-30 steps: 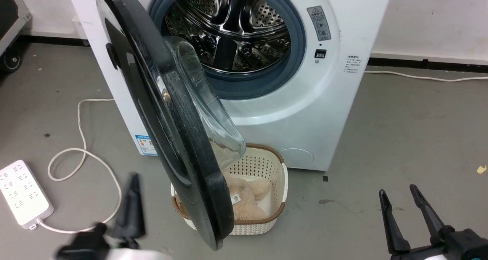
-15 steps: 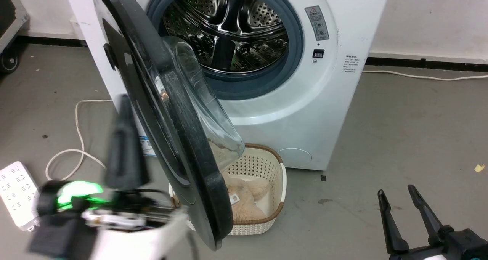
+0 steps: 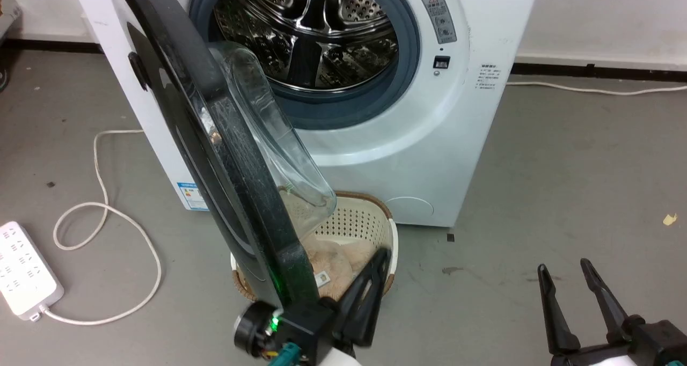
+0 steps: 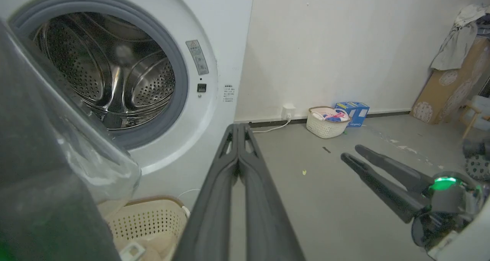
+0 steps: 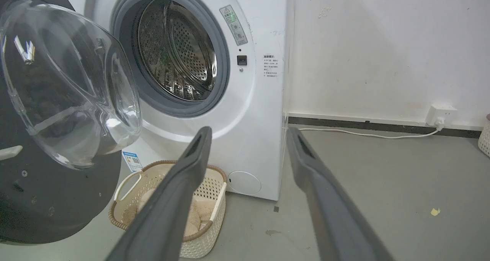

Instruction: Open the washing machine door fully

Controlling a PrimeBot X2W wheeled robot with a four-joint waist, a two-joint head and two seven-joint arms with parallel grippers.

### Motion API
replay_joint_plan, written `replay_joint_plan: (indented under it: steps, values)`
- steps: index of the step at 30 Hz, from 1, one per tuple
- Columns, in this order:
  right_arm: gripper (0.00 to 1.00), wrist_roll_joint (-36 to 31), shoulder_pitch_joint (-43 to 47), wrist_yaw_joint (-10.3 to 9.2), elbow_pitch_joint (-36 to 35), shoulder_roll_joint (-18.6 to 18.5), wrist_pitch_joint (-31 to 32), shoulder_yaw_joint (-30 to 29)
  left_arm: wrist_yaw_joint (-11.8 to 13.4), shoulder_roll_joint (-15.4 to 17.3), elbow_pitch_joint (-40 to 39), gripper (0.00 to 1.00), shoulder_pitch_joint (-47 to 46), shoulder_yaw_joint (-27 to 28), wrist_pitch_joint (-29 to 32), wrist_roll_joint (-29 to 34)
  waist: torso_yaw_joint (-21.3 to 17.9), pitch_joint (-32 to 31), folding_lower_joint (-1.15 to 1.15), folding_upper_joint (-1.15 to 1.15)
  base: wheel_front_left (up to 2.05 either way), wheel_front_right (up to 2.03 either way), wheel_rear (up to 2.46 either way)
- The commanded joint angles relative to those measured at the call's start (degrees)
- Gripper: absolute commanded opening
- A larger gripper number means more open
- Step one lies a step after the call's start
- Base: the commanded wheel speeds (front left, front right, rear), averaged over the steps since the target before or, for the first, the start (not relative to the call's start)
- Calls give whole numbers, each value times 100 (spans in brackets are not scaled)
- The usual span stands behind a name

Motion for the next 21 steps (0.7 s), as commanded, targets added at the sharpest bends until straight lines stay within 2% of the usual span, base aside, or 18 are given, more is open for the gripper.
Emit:
replay_joint_plan:
  steps: [1,6,12,21]
  values:
    - [100,51,-121,5,25,27,-26,9,66,11,237,0,88,-33,24,-28,-12,54,0,0,0,0,0]
    - [100,73,-151,5,29,27,-26,3,244,11,825,0,24,78,-296,-224,19,169,0,0,0,0,0]
    - [100,51,-172,5,64,27,-26,39,333,13,1430,0,-127,221,-476,-319,140,231,0,0,0,0,0]
    - [100,13,-70,5,120,27,-26,69,353,98,1786,0,-84,350,-654,-438,717,25,0,0,0,0,0]
